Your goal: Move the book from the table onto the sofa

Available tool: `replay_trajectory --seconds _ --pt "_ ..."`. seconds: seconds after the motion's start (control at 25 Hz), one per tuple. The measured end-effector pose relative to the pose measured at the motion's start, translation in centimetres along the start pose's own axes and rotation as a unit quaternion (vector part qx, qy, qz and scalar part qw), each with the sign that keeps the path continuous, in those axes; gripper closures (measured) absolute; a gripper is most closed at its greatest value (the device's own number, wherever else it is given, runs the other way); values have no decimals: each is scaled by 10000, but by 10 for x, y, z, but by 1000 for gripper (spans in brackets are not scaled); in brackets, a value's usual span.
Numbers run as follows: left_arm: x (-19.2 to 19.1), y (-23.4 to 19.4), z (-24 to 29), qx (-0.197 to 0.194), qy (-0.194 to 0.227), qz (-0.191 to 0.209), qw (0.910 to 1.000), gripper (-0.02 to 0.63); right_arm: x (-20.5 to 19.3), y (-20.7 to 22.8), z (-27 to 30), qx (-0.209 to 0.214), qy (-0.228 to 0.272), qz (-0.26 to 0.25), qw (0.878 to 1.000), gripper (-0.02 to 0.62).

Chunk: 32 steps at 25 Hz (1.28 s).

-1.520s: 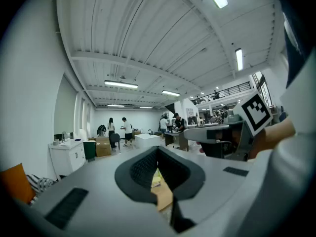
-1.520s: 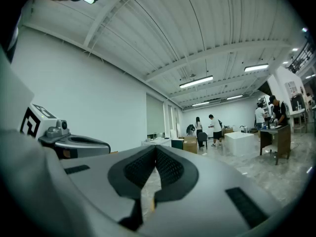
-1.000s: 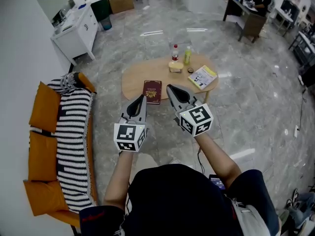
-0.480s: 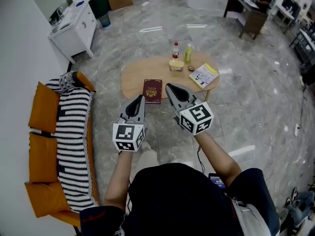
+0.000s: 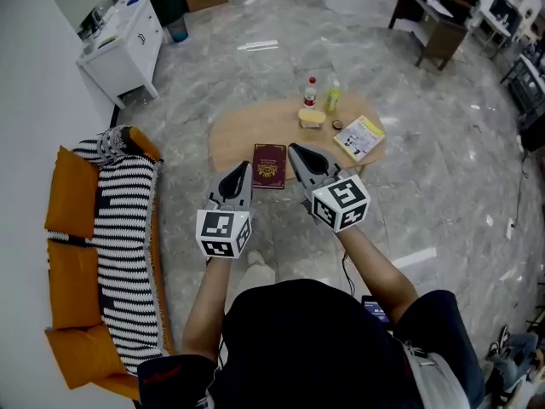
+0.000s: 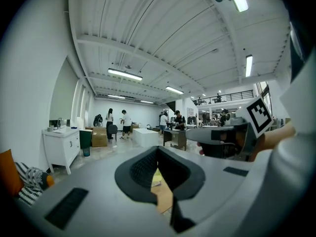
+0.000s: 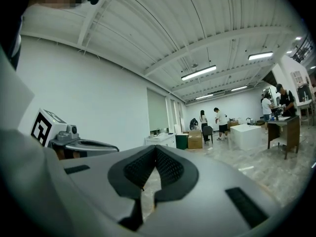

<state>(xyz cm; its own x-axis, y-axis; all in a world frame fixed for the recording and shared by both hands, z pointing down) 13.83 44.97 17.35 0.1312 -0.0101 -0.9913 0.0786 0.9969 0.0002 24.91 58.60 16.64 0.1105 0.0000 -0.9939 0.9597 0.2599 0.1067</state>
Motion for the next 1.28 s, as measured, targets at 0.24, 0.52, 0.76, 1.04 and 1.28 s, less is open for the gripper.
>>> replay_trajectory --seconds 0.24,0.52,0.76,1.04,1.28 --pt "2 -51 31 -162 -98 -32 9998 598 3 10 57 -112 -175 -35 9998 580" --pt "-8 -108 60 -390 -254 -228 9987 598 -6 19 112 -401 -400 22 9984 580" --pt "-30 -142 81 -691 -419 -359 9961 598 -30 28 141 -730 -631 122 9953 580" --pt "-56 -153 103 -865 -737 -556 9920 598 -55 35 151 -903 -945 356 9908 580" --pt "-69 -156 132 -757 -839 -659 9914 598 -73 64 158 -912 -1118 536 9881 580"
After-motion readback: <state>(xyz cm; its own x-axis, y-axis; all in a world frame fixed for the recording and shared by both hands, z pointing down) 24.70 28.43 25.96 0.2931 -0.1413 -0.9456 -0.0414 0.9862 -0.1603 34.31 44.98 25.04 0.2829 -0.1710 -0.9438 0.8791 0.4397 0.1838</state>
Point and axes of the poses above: the fingertips, and each gripper's own axes: z forward along the fingers, y to its right, x out of its top, the point moved 7 cm from there along -z, backward along the fingers, and after that the axes turned 5 degrees about x, right-handed, at the moved point
